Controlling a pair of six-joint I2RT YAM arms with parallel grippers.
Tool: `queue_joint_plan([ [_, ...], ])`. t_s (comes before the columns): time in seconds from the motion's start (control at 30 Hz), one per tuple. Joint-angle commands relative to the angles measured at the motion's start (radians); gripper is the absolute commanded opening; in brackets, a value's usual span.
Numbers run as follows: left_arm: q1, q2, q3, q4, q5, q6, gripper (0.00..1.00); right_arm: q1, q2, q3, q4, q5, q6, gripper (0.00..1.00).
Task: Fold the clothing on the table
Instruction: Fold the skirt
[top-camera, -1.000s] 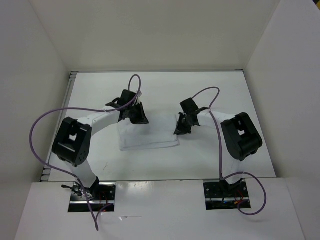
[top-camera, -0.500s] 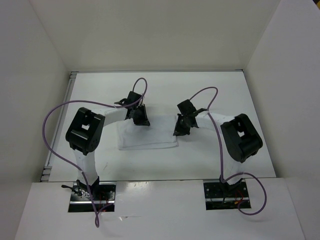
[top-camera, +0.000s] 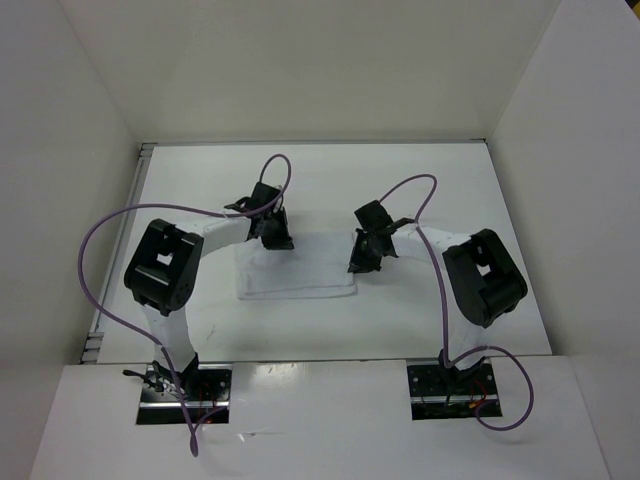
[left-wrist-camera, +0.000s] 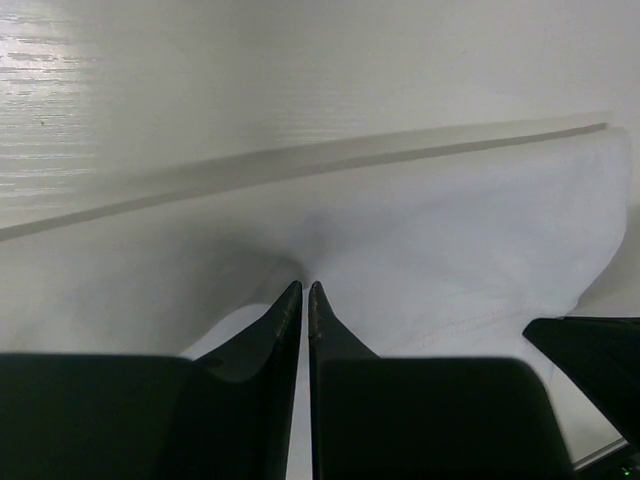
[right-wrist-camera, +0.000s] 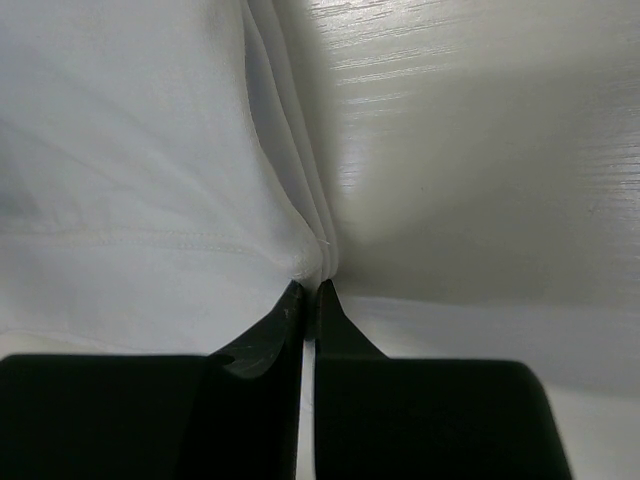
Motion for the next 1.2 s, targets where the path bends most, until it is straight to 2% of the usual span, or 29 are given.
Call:
queue_joint_plan([
  [0.0,0.003,-0.007,-0.015,0.004,0.013,0.01,0.12,0.01,0.003,-0.035,-0.095,0.071,-0.008,0.0],
  [0.2,-0.006,0.062,-0.015,0.041,0.032,0.0,0.12,0.01,-0.076,-0.035,-0.107,0.081,0.001,0.0],
  [0.5,-0.092,0.149,0.053,0.073,0.061,-0.027,0.12,0.033,-0.386,-0.006,-0.167,0.049,0.031,0.0],
  [0.77,-0.181,0.195,0.139,0.102,0.111,-0.067,0.12,0.053,-0.42,0.044,-0.187,0.006,0.01,0.0],
  [0.93,-0.181,0.096,0.117,0.086,0.098,-0.076,0.14,0.053,-0.42,0.093,-0.208,0.015,-0.008,0.0],
  [1.07,-0.155,-0.024,0.106,0.009,0.033,-0.043,0.3,0.053,-0.42,0.094,-0.228,0.025,-0.018,0.0],
  [1.17,-0.114,-0.13,0.07,-0.042,-0.036,-0.023,0.36,0.053,-0.42,0.094,-0.228,0.035,-0.018,0.0],
])
